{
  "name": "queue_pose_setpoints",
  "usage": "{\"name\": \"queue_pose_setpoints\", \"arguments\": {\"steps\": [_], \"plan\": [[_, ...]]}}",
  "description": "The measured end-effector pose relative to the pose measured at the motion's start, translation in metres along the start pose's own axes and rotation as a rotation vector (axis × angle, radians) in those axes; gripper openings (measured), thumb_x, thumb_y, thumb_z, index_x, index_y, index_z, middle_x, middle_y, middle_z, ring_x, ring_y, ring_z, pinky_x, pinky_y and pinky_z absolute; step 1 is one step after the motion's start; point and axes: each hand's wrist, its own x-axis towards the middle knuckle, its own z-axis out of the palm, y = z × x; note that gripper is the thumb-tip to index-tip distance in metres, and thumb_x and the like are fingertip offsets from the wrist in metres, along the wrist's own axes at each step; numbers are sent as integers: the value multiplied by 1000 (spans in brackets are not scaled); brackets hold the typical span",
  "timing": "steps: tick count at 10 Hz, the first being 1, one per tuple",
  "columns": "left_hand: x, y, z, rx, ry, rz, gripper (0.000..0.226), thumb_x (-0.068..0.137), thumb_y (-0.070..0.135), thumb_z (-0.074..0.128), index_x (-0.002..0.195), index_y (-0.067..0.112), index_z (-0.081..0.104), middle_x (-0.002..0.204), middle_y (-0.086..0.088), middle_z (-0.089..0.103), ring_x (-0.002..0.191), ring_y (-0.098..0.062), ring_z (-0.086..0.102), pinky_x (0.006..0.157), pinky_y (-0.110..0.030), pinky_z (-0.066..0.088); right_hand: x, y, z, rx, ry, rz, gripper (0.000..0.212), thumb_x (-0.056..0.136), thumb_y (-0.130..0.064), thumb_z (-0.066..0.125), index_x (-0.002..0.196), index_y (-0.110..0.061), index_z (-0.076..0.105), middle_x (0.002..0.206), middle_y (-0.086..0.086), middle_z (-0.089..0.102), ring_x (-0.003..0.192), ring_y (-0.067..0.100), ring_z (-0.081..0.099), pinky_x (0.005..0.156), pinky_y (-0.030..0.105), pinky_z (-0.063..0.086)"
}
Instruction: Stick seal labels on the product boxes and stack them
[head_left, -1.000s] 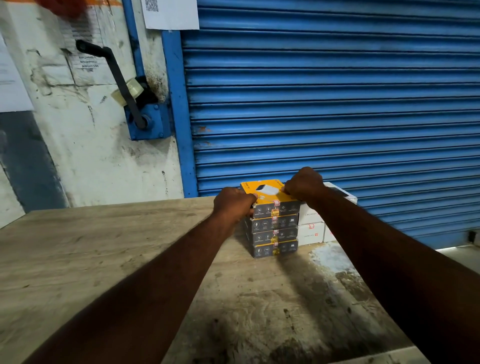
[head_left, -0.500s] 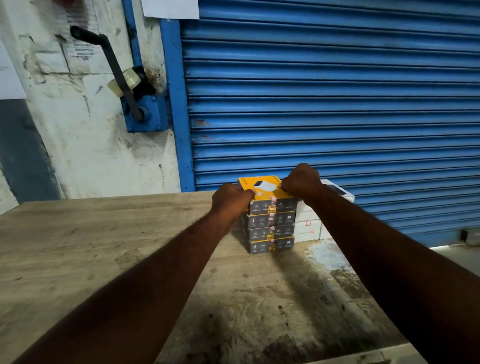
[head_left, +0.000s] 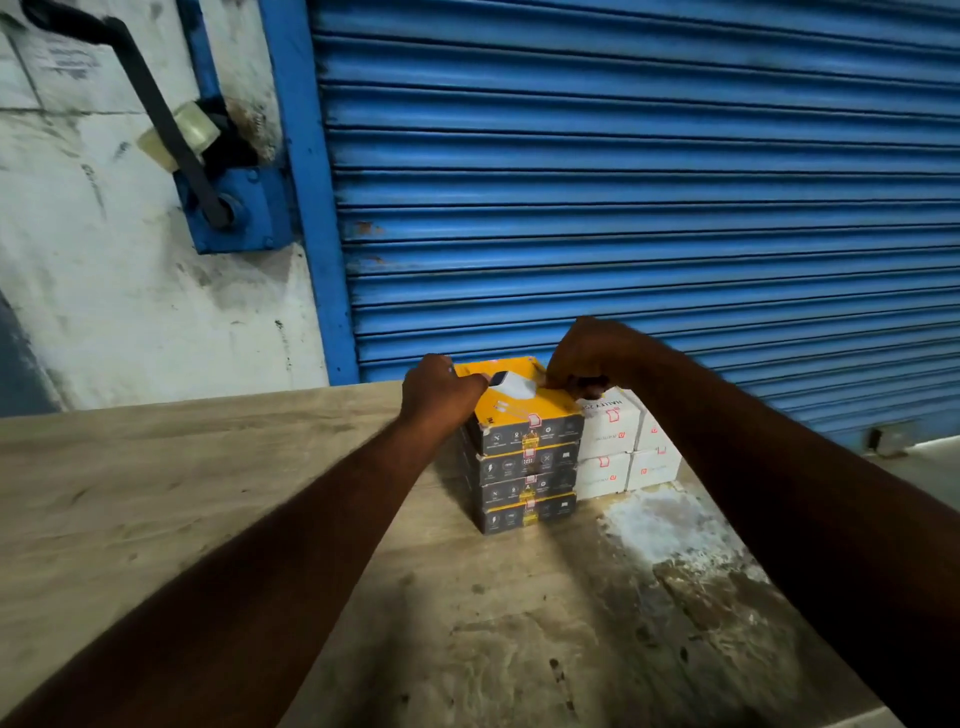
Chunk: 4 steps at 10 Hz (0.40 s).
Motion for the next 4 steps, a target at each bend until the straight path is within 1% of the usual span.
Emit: {"name": "queue_pose_setpoints", "arguments": {"steps": [1, 2, 3, 4], "plan": [[14, -3, -1, -19, -63, -54, 39, 72, 51, 77, 89, 24, 55, 105, -10, 66, 98, -32, 67, 90, -44, 55, 7, -1, -3, -12, -57, 29, 33, 87, -18, 78, 64, -1, 61, 54, 13, 60, 37, 16, 48, 45, 22, 39], [29, -4, -2, -64, -132, -134, 63, 75, 50, 76, 125, 17, 56, 120, -16, 65, 109, -34, 65, 93, -44, 55, 13, -3, -4, -57, -73, 54, 39, 90, -20, 74, 61, -2, 57, 36, 5, 52, 26, 12, 43, 40, 18, 36], [35, 3, -8, -74, -163, -177, 69, 77, 48, 78, 133, 17, 53, 123, -15, 63, 109, -33, 65, 93, -43, 56, 20, -4, -5, -46, -98, 58, 40, 90, -23, 73, 60, -2, 58, 39, 8, 55, 29, 17, 47, 43, 21, 41], [38, 17, -15, -116, -153, -238, 62, 79, 45, 80, 130, 17, 56, 121, -13, 63, 104, -31, 66, 90, -40, 57, 24, -13, -14, -55, -124, 73, 40, 89, -24, 72, 58, -3, 59, 39, 6, 57, 29, 15, 52, 42, 19, 44]]}}
